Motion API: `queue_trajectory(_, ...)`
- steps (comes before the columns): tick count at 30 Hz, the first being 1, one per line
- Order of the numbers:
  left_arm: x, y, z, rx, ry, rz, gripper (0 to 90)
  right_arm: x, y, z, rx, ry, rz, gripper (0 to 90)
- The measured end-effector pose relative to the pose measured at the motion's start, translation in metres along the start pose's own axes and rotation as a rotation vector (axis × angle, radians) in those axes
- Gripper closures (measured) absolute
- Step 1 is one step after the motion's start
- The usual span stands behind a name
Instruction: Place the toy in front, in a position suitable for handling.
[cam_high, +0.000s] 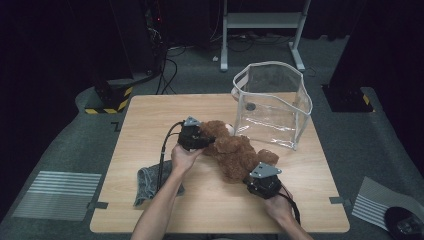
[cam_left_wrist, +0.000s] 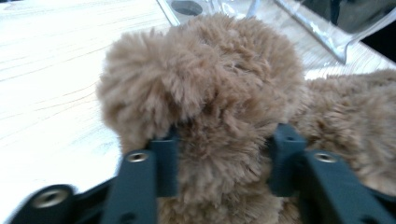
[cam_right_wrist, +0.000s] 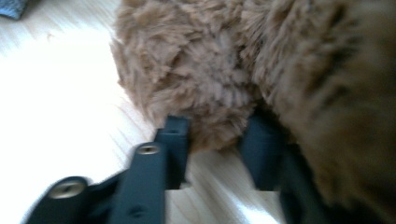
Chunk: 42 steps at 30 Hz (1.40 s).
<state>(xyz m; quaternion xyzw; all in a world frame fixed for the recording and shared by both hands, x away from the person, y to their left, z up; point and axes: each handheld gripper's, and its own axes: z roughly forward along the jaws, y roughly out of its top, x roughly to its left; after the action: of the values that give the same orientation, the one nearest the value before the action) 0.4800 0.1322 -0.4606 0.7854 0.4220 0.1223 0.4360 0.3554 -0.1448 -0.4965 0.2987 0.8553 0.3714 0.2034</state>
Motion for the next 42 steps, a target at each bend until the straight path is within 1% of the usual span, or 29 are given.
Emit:
queue_trajectory(3,-0.006,-0.001,-0.007,0.01,0.022,0.013,67.9,0.0,-0.001,-0.001,0.0,0.009,-0.023,81.5)
queue_trajectory(4,-0.007,-0.002,-0.011,0.014,0.025,0.015,69.5,0.001,-0.001,-0.003,0.0,0.005,-0.034,84.1)
queue_trajectory(6,-0.011,-0.004,-0.021,0.027,0.03,0.014,70.8,0.0,-0.003,-0.006,-0.013,0.005,-0.044,86.0)
queue_trajectory(8,-0.016,-0.009,-0.034,0.033,0.034,0.012,71.0,-0.002,-0.006,-0.01,-0.026,0.018,-0.037,86.5)
queue_trajectory(9,-0.021,-0.012,-0.041,0.038,0.038,0.004,71.0,-0.003,-0.008,-0.013,-0.03,0.026,-0.028,86.6)
queue_trajectory(12,-0.031,-0.023,-0.057,0.045,0.044,-0.012,70.7,-0.005,-0.013,-0.023,-0.039,0.043,-0.034,86.7)
queue_trajectory(16,-0.043,-0.04,-0.078,0.057,0.044,-0.067,70.5,-0.005,-0.018,-0.037,-0.054,0.068,-0.042,86.8)
queue_trajectory(17,-0.048,-0.045,-0.085,0.062,0.046,-0.077,70.6,-0.005,-0.019,-0.04,-0.057,0.077,-0.043,86.9)
queue_trajectory(21,-0.067,-0.062,-0.107,0.087,0.052,-0.086,70.7,-0.003,-0.023,-0.055,-0.074,0.113,-0.061,87.1)
queue_trajectory(23,-0.076,-0.065,-0.12,0.088,0.054,-0.085,70.7,-0.002,-0.024,-0.062,-0.077,0.149,-0.059,87.1)
queue_trajectory(24,-0.079,-0.064,-0.125,0.081,0.06,-0.081,70.7,-0.003,-0.024,-0.065,-0.08,0.17,-0.054,87.1)
queue_trajectory(26,-0.081,-0.057,-0.131,0.074,0.075,-0.074,69.8,-0.003,-0.022,-0.071,-0.088,0.202,-0.046,87.1)
queue_trajectory(28,-0.077,-0.045,-0.127,0.095,0.106,-0.065,67.2,-0.009,-0.016,-0.072,-0.075,0.239,-0.02,87.1)
queue_trajectory(29,-0.072,-0.041,-0.122,0.093,0.117,-0.067,66.9,-0.014,-0.013,-0.072,-0.066,0.252,0.001,87.0)
queue_trajectory(30,-0.063,-0.036,-0.115,0.102,0.106,-0.079,65.3,-0.02,-0.01,-0.069,-0.056,0.265,0.032,87.0)
queue_trajectory(31,-0.053,-0.031,-0.103,0.101,0.079,-0.11,62.9,-0.028,-0.007,-0.066,-0.048,0.281,0.072,87.0)
queue_trajectory(32,-0.048,-0.029,-0.096,0.102,0.077,-0.118,57.8,-0.037,-0.005,-0.062,-0.044,0.279,0.104,87.0)
queue_trajectory(33,-0.042,-0.027,-0.088,0.097,0.095,-0.113,54.4,-0.041,-0.004,-0.058,-0.033,0.277,0.12,87.0)
queue_trajectory(34,-0.038,-0.025,-0.081,0.077,0.1,-0.106,51.1,-0.047,-0.002,-0.055,-0.027,0.274,0.147,87.0)
queue_trajectory(35,-0.035,-0.024,-0.077,0.058,0.104,-0.105,47.9,-0.052,-0.001,-0.051,-0.021,0.265,0.164,87.0)
queue_trajectory(36,-0.033,-0.022,-0.075,0.045,0.12,-0.098,43.2,-0.056,0.001,-0.048,-0.014,0.248,0.172,87.0)
queue_trajectory(37,-0.032,-0.021,-0.074,0.026,0.126,-0.088,39.2,-0.06,0.002,-0.045,-0.009,0.232,0.186,87.0)
queue_trajectory(39,-0.033,-0.022,-0.077,-0.006,0.118,-0.068,34.8,-0.066,0.004,-0.04,-0.005,0.203,0.207,87.0)
queue_trajectory(41,-0.036,-0.026,-0.083,-0.033,0.103,-0.04,30.7,-0.07,0.007,-0.034,0.003,0.155,0.196,87.0)
queue_trajectory(42,-0.037,-0.029,-0.086,-0.042,0.106,-0.025,29.2,-0.071,0.008,-0.03,0.004,0.144,0.199,87.1)
